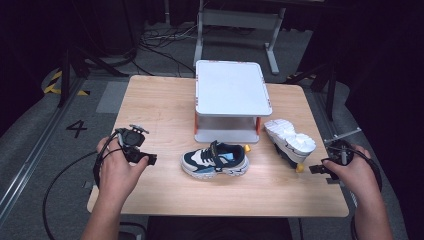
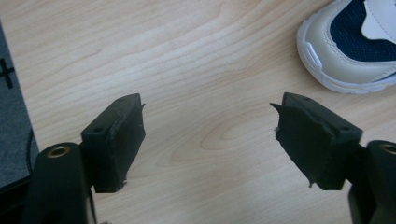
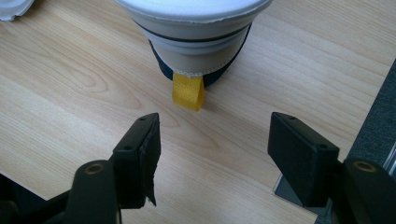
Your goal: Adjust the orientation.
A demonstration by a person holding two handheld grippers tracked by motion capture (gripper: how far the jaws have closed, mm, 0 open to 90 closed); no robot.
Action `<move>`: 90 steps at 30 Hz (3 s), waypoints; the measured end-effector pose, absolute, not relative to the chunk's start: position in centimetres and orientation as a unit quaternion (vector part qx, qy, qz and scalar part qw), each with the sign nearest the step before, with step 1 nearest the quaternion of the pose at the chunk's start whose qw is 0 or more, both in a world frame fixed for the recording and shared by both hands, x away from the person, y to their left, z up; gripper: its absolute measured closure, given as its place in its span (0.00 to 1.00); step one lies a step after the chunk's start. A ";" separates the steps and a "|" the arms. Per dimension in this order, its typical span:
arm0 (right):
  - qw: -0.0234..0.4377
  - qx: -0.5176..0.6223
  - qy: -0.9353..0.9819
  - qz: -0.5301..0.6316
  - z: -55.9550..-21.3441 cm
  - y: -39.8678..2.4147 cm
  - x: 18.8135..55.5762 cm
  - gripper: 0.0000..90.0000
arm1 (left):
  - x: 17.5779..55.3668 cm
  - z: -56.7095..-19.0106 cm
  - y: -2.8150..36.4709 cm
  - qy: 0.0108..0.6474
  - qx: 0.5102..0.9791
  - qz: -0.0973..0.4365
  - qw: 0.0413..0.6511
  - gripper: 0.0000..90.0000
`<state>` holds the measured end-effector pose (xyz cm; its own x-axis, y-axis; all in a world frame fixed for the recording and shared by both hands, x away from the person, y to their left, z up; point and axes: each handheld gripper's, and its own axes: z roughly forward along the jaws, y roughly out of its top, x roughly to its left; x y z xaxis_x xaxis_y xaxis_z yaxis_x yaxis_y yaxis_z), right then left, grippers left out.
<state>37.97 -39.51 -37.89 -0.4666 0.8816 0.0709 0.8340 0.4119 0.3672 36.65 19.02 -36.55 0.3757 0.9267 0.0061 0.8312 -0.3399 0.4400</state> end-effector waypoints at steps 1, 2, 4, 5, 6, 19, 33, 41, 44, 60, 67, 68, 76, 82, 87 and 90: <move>0.066 0.514 0.837 0.176 -38.0 -39.5 37.9 0.39 | 36.8 -36.4 19.0 0.543 0.808 0.135 0.185 0.26; 0.063 0.515 0.837 0.175 -38.1 -39.5 37.9 0.39 | 36.8 -36.3 18.8 0.537 0.813 0.136 0.181 0.27; 0.063 0.514 0.838 0.174 -38.1 -39.5 37.8 0.39 | 36.9 -36.2 18.6 0.531 0.818 0.135 0.175 0.34; 0.063 0.514 0.838 0.174 -38.1 -39.5 37.8 0.39 | 36.9 -36.1 18.4 0.530 0.818 0.140 0.173 0.34; 0.062 0.514 0.837 0.175 -38.1 -39.5 37.6 0.39 | 37.1 -36.0 17.9 0.529 0.820 0.138 0.169 0.38; 0.070 0.524 0.830 0.178 -37.9 -40.3 36.7 0.39 | 37.7 -34.1 13.4 0.496 0.842 0.093 0.192 0.52; 0.063 0.517 0.835 0.176 -38.1 -39.8 37.1 0.39 | 38.7 -33.1 4.8 0.420 0.876 0.059 0.229 0.50; 0.065 0.516 0.835 0.180 -38.0 -39.9 37.2 0.39 | 39.5 -33.5 1.3 0.393 0.884 0.042 0.250 0.50; 0.065 0.515 0.836 0.178 -38.1 -39.8 37.2 0.39 | 39.7 -33.7 0.2 0.388 0.886 0.040 0.252 0.50; 0.063 0.512 0.838 0.180 -38.1 -39.8 37.2 0.39 | 40.8 -34.6 -5.4 0.364 0.898 0.041 0.245 0.31; 0.062 0.513 0.837 0.182 -38.0 -39.8 37.1 0.39 | 41.2 -35.2 -7.1 0.366 0.897 0.044 0.246 0.31; 0.062 0.513 0.837 0.180 -38.1 -39.8 37.1 0.39 | 41.2 -35.3 -7.3 0.364 0.898 0.045 0.243 0.31; 0.058 0.511 0.838 0.181 -38.3 -39.8 37.3 0.39 | 41.9 -36.5 -8.7 0.363 0.905 0.069 0.209 0.40; 0.059 0.512 0.837 0.181 -38.2 -39.8 37.2 0.39 | 42.1 -36.8 -9.7 0.353 0.910 0.083 0.203 0.52; 0.060 0.511 0.838 0.182 -38.2 -39.9 37.2 0.39 | 41.9 -36.9 -10.2 0.335 0.917 0.092 0.197 0.78; 0.059 0.511 0.838 0.181 -38.2 -40.0 37.2 0.39 | 41.6 -36.8 -10.2 0.331 0.919 0.094 0.192 0.85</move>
<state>37.21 -39.96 -38.23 -0.4698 0.8785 0.0861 0.8357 0.4112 0.3640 41.62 -10.24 -36.82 0.7626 0.6453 0.0453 0.5731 -0.7064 0.4154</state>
